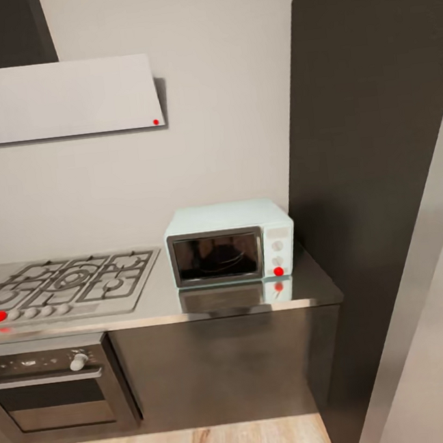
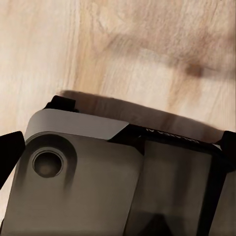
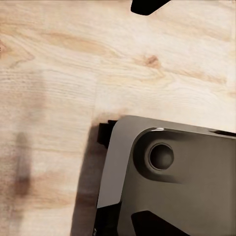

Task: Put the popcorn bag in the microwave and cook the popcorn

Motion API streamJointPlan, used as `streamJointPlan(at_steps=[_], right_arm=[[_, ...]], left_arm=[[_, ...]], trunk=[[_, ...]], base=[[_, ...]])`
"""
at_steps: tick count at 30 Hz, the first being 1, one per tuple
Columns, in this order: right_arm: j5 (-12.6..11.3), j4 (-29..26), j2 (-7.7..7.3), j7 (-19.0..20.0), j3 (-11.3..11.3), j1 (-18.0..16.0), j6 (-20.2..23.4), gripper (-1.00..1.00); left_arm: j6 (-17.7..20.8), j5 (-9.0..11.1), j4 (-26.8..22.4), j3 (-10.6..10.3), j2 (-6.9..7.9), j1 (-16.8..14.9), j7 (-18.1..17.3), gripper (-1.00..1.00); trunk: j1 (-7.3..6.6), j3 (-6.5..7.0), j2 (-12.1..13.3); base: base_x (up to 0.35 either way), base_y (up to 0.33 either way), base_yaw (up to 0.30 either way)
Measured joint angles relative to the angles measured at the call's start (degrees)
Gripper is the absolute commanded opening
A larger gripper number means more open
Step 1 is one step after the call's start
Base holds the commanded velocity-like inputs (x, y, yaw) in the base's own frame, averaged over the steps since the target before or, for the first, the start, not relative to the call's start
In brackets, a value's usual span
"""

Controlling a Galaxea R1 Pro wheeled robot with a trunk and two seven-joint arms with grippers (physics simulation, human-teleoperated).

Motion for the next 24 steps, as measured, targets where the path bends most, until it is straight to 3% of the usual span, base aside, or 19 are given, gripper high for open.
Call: streamJointPlan(at_steps=[24], right_arm=[[0.05,-0.01,0.3,0.04,0.01,0.0,-0.09,1.0]], left_arm=[[0.13,-0.26,0.01,-0.08,-0.04,0.0,0.0,1.0]], trunk=[[0.01,0.0,0.0]], base=[[0.026,-0.004,0.0]])
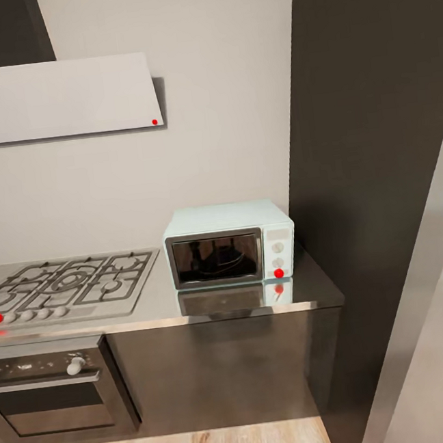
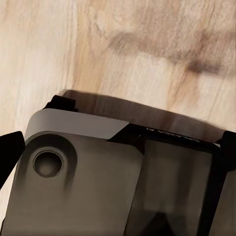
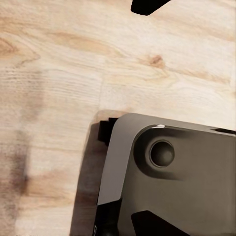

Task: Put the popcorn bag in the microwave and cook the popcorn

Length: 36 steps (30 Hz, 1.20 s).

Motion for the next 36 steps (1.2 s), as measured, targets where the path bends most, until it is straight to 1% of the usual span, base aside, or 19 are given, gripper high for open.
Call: streamJointPlan(at_steps=[7,15,19,22,23,24,25,26,27,28,29,30,31,32,33,34,36], right_arm=[[0.03,0.0,0.17,0.06,0.0,0.0,0.04,1.0],[0.45,-0.13,-0.18,0.04,0.2,-0.01,0.2,1.0],[0.67,-0.59,0.75,0.37,0.19,-0.01,0.03,1.0],[0.46,-2.93,1.71,1.03,0.16,-0.11,0.22,1.0],[0.4,-5.07,2.51,1.36,0.14,-0.13,0.5,1.0],[0.35,-8.84,3.84,1.68,0.15,-0.14,1.15,1.0],[0.37,-12.61,4.76,1.81,0.16,-0.15,2.43,1.0],[0.39,-18.41,5.66,2.01,0.2,-0.22,5.66,1.0],[0.38,-22.06,6.29,2.19,0.31,-0.16,7.44,1.0],[0.29,-28.02,7.46,2.52,0.44,-0.21,10.94,1.0],[0.29,-32.49,8.23,2.71,0.67,-0.16,13.78,1.0],[0.32,-33.89,8.48,2.87,0.87,-0.14,14.74,1.0],[0.28,-37.7,8.99,3.78,2.06,-0.14,16.98,1.0],[0.26,-42.49,9.28,5.49,3.88,-0.16,18.95,1.0],[0.32,-45.72,9.42,6.38,4.98,-0.15,20.22,1.0],[0.33,-48.68,9.5,7.02,5.78,-0.15,21.54,1.0],[0.03,-58.17,9.63,7.91,6.74,-0.15,26.4,1.0]], left_arm=[[0.0,0.0,0.0,-0.01,0.04,-0.01,0.0,1.0],[-0.05,-0.03,0.0,-0.01,-0.04,0.0,0.0,1.0],[-0.08,0.0,0.0,-0.01,-0.05,0.0,0.0,1.0],[-0.08,0.0,0.01,-0.01,-0.05,0.0,0.03,1.0],[-0.08,0.0,0.01,-0.01,-0.05,0.0,0.03,1.0],[-0.09,0.0,0.02,-0.01,-0.05,0.0,0.05,1.0],[-0.09,0.0,0.01,-0.01,-0.05,0.0,0.07,1.0],[-0.09,0.0,0.02,-0.01,-0.05,-0.02,0.07,1.0],[-0.09,0.01,0.01,-0.01,-0.05,-0.01,0.06,1.0],[-0.06,0.01,0.02,-0.01,-0.05,-0.03,0.04,1.0],[-0.05,0.01,0.02,-0.01,-0.05,-0.01,0.05,1.0],[-0.04,0.01,0.01,-0.01,-0.05,-0.01,0.06,1.0],[-0.06,0.01,0.02,-0.01,-0.05,-0.01,0.07,1.0],[-0.07,0.01,0.02,-0.01,-0.05,0.0,0.07,1.0],[-0.08,0.01,0.01,-0.01,-0.05,0.0,0.08,1.0],[-0.08,0.01,0.01,-0.01,-0.05,0.0,0.08,1.0],[-0.09,0.01,0.01,0.0,-0.05,0.0,0.08,1.0]], trunk=[[0.0,0.0,0.0],[0.0,0.0,0.0],[0.0,0.0,0.0],[0.0,0.0,0.0],[0.0,0.01,0.0],[0.0,0.01,0.0],[0.0,0.01,0.0],[0.0,0.01,0.0],[0.0,0.01,0.0],[0.0,0.02,0.0],[0.0,0.01,0.0],[0.0,0.01,0.0],[0.0,0.01,0.0],[0.0,0.02,0.0],[0.0,0.01,0.0],[0.0,0.01,0.0],[0.0,0.01,0.0]], base=[[0.001,0.0,0.0],[0.0,0.0,0.0],[0.0,0.0,0.0],[0.0,0.0,0.0],[0.0,0.0,0.0],[0.0,0.0,0.0],[0.0,0.0,0.0],[0.0,0.0,0.0],[0.0,0.0,0.0],[0.0,0.0,0.0],[0.0,0.0,0.0],[0.0,0.0,0.0],[0.0,0.0,0.0],[0.0,0.0,0.0],[0.0,0.0,0.0],[0.0,0.0,0.0],[0.0,0.0,0.0]])
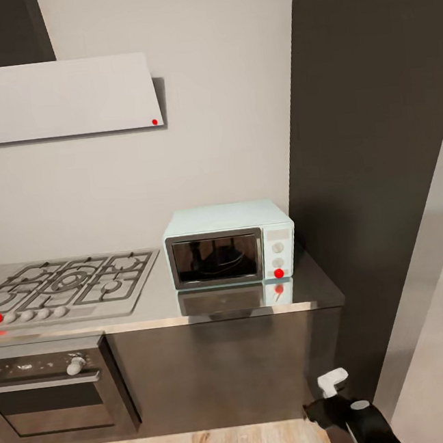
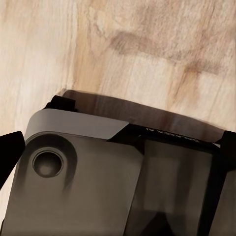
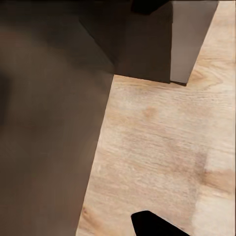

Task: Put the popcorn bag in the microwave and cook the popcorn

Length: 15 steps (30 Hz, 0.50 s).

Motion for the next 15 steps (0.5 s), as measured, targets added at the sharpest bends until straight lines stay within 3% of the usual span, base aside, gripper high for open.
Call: streamJointPlan(at_steps=[4,7,10,15], right_arm=[[-0.21,-12.97,0.53,0.36,0.44,0.02,6.61,1.0],[-0.11,-21.82,2.81,0.11,0.93,0.06,11.62,1.0],[0.19,-24.56,4.33,-0.27,1.05,-1.44,13.92,1.0],[0.34,-25.17,6.31,-0.43,1.07,-10.11,16.37,1.0]], left_arm=[[0.0,0.0,0.0,0.0,0.0,0.0,0.0,1.0],[0.0,0.0,0.0,-0.01,0.0,-0.01,0.0,1.0],[0.0,0.0,0.0,-0.01,0.0,-0.02,0.0,1.0],[0.0,0.0,0.0,-0.01,0.0,-0.01,0.0,1.0]], trunk=[[0.0,0.0,0.0],[0.0,-0.01,0.0],[0.0,0.0,0.0],[0.0,0.0,0.0]], base=[[0.0,0.0,0.0],[0.0,0.0,0.0],[0.0,0.0,0.0],[0.0,0.0,0.0]])
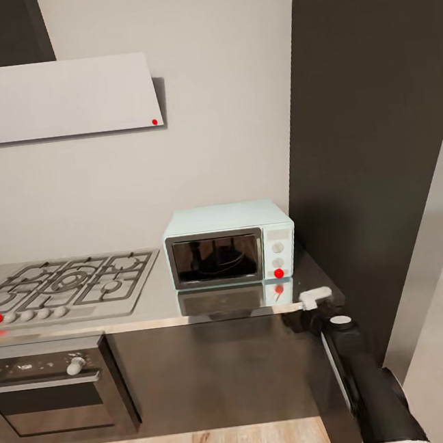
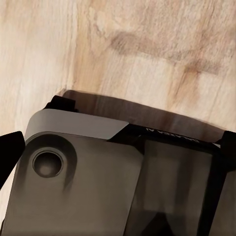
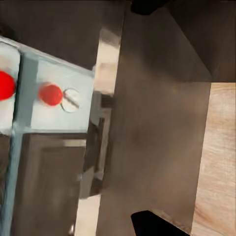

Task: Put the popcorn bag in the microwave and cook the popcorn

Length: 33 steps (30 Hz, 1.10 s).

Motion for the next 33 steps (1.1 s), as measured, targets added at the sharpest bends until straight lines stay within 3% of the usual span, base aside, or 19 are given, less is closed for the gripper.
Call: streamJointPlan(at_steps=[1,4,8,11,14,18,23,33], right_arm=[[0.02,-0.05,0.22,-0.02,0.02,-2.87,1.05,1.0],[0.18,-0.11,0.34,-0.14,0.07,-7.28,4.14,1.0],[0.21,0.18,0.43,-2.06,0.03,-11.72,5.16,1.0],[-0.39,0.94,0.61,-4.78,-0.29,-12.36,3.47,1.0],[-0.74,6.48,0.61,-7.52,-0.91,-12.5,-8.36,1.0],[-3.38,11.16,0.62,-13.81,-1.31,-12.53,-15.23,1.0],[-6.91,12.23,0.63,-17.03,-1.4,-12.53,-15.93,1.0],[-7.41,14.58,0.63,-17.3,-1.33,-12.5,-15.4,1.0]], left_arm=[[0.0,0.0,0.0,0.0,0.0,0.01,0.0,1.0],[0.0,-0.02,0.0,0.0,0.0,0.0,0.0,1.0],[0.0,-0.07,0.0,0.0,0.0,-0.02,0.0,1.0],[0.0,-0.09,0.0,0.0,0.0,0.01,-0.06,1.0],[0.0,-0.09,-0.01,0.0,0.0,0.0,-0.07,1.0],[0.0,-0.09,-0.01,0.0,0.0,0.0,-0.06,1.0],[0.0,-0.09,-0.01,0.02,0.03,0.01,-0.08,1.0],[0.0,-0.09,-0.02,0.05,0.09,0.01,-0.08,1.0]], trunk=[[0.0,0.01,0.0],[0.0,0.0,0.0],[0.0,0.0,0.0],[0.0,-0.01,0.0],[0.0,-0.01,0.0],[0.0,-0.01,0.0],[0.0,-0.01,0.0],[0.0,-0.01,0.0]], base=[[0.0,0.0,0.0],[0.0,0.0,0.0],[0.0,0.0,0.0],[0.0,0.0,0.0],[0.0,0.0,0.0],[0.0,0.0,0.0],[0.0,0.0,0.0],[0.0,0.0,0.0]])
